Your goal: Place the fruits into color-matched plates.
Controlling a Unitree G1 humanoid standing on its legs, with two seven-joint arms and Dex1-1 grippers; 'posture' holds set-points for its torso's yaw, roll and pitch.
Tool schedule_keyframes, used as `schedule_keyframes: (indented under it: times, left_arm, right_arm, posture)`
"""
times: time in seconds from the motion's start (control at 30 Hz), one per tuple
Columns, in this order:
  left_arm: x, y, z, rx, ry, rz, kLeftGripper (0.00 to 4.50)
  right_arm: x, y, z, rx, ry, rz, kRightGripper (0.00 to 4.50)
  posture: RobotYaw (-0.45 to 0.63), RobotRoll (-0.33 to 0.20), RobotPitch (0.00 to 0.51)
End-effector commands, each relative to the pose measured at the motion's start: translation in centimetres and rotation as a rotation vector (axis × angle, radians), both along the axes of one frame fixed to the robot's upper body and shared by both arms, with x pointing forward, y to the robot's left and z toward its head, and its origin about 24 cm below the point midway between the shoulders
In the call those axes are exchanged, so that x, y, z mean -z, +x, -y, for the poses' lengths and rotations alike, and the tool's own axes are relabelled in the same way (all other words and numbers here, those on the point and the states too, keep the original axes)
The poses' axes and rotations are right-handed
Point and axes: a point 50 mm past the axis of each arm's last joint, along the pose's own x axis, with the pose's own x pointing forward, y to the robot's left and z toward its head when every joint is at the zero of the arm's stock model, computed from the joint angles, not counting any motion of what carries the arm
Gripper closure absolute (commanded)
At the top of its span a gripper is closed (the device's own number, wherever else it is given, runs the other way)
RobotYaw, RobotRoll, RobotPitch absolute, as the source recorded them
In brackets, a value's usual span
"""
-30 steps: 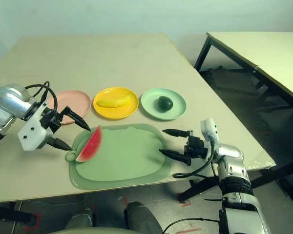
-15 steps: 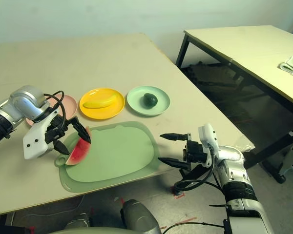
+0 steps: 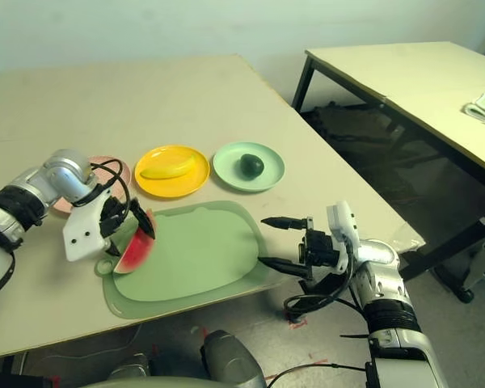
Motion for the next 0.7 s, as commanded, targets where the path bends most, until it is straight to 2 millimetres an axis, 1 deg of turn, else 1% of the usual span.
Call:
schedule_keyframes:
  times: [0.03, 0.27, 0.37, 0.43, 0.47, 0.5, 0.53, 0.57, 0.6, 0.7]
  left_arm:
    - [0.44, 0.11, -0.02, -0.031, 0.001, -0.008, 0.00]
    - [0.91, 0.05, -0.05, -0.059, 0.025, -0.036, 0.00]
    - [1.01, 0.01, -0.06, -0.076, 0.022, -0.050, 0.59]
    - [1.15, -0.05, -0.15, -0.082, 0.027, -0.057, 1.21]
    - [1.19, -0.06, -0.22, -0.089, 0.030, -0.062, 1.66]
    - [1.21, -0.05, -0.29, -0.097, 0.034, -0.068, 1.94]
    - [1.21, -0.04, -0.35, -0.103, 0.038, -0.071, 2.33]
    - [1.19, -0.03, -0.39, -0.107, 0.041, -0.073, 2.59]
    - [1.16, -0.04, -0.45, -0.109, 0.043, -0.072, 2.79]
    - [1.09, -0.02, -0.59, -0.121, 0.048, -0.075, 3.14]
  right_arm:
    - [-0.48, 0.12, 0.15, -0.001, -0.012, 0.020, 0.05]
    - [-0.43, 0.14, 0.20, 0.000, -0.017, 0.022, 0.05]
    - [-0.24, 0.06, 0.18, 0.004, -0.011, 0.007, 0.00]
    - [-0.08, 0.00, 0.20, 0.013, 0.001, -0.009, 0.00]
    - [0.00, -0.06, 0.20, 0.010, -0.005, -0.012, 0.00]
    - [0.03, -0.07, 0.23, 0.013, -0.003, -0.014, 0.00]
    - [0.04, -0.08, 0.25, 0.017, -0.001, -0.015, 0.00]
    - [0.03, -0.07, 0.28, 0.019, 0.000, -0.015, 0.00]
    - [0.05, -0.08, 0.32, 0.019, -0.002, -0.014, 0.00]
    - [0.10, -0.07, 0.37, 0.015, -0.016, -0.013, 0.00]
  posture:
    - [-0.29, 0.000, 0.000]
    - [-0.29, 0.000, 0.000]
    - [-0.29, 0.000, 0.000]
    - [-0.29, 0.000, 0.000]
    - [-0.29, 0.000, 0.000]
    - [-0.29, 0.000, 0.000]
    - [-0.29, 0.000, 0.000]
    - [-0.29, 0.000, 0.000]
    - [-0.29, 0.000, 0.000]
    - [-0.29, 0.000, 0.000]
